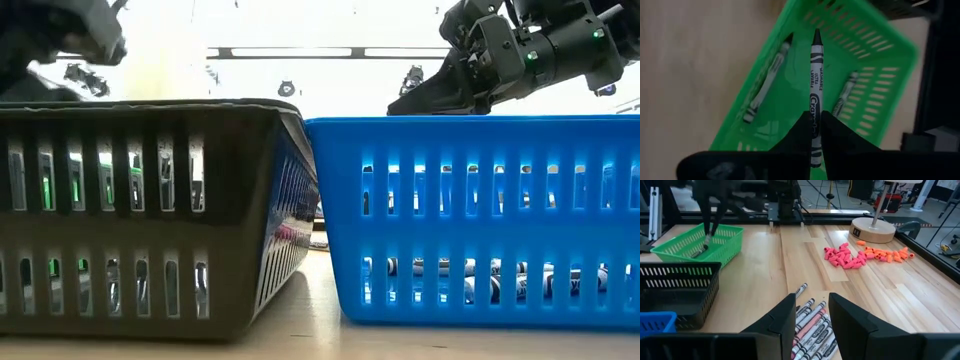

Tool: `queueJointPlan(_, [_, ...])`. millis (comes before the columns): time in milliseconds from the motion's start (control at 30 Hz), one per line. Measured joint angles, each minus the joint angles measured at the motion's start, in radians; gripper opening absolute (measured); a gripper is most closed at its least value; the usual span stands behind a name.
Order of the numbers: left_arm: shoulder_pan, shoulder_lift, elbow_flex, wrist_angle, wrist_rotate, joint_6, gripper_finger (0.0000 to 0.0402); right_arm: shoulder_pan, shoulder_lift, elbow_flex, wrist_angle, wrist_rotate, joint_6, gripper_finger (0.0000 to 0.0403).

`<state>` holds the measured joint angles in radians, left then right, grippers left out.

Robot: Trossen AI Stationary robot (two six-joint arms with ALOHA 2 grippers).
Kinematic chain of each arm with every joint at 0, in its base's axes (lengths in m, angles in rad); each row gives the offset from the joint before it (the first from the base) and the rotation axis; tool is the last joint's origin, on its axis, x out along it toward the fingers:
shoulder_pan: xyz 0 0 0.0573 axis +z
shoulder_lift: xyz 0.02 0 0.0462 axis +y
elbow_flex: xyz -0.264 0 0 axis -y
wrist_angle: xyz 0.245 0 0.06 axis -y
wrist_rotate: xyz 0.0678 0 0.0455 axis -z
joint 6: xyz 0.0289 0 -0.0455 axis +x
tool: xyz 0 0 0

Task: Sort crayons
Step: Put the black crayon into the green bin

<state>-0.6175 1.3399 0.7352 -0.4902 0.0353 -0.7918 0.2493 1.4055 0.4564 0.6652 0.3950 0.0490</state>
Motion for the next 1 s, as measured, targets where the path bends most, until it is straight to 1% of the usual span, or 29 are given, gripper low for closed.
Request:
queueJointPlan(233, [-0.023, 0.001, -0.074, 0.041, -0.006, -0.05, 0.0024, 0.0, 0.0, 0.0, 0.014, 0.0, 0.0, 0.0127])
queueJointPlan(300, [-0.027, 0.002, -0.09, 0.051, -0.019, -0.056, 0.0029, 0.0, 0.0, 0.0, 0.014, 0.0, 0.0, 0.0127])
queueJointPlan(600, [-0.026, 0.002, -0.095, 0.061, -0.063, -0.058, 0.0091, 0.0, 0.0, 0.0, 0.014, 0.0, 0.0, 0.0127])
queueJointPlan(733, [-0.025, 0.002, -0.058, 0.059, -0.059, -0.045, 0.0107, 0.0, 0.0, 0.0, 0.014, 0.0, 0.0, 0.0127])
queueJointPlan(867, [-0.025, 0.002, 0.011, 0.059, -0.061, 0.04, 0.0108, 0.0, 0.0, 0.0, 0.014, 0.0, 0.0, 0.0127])
queueJointPlan(1000, [-0.016, 0.002, 0.067, 0.057, -0.115, 0.136, 0.0109, 0.0, 0.0, 0.0, 0.014, 0.0, 0.0, 0.0127])
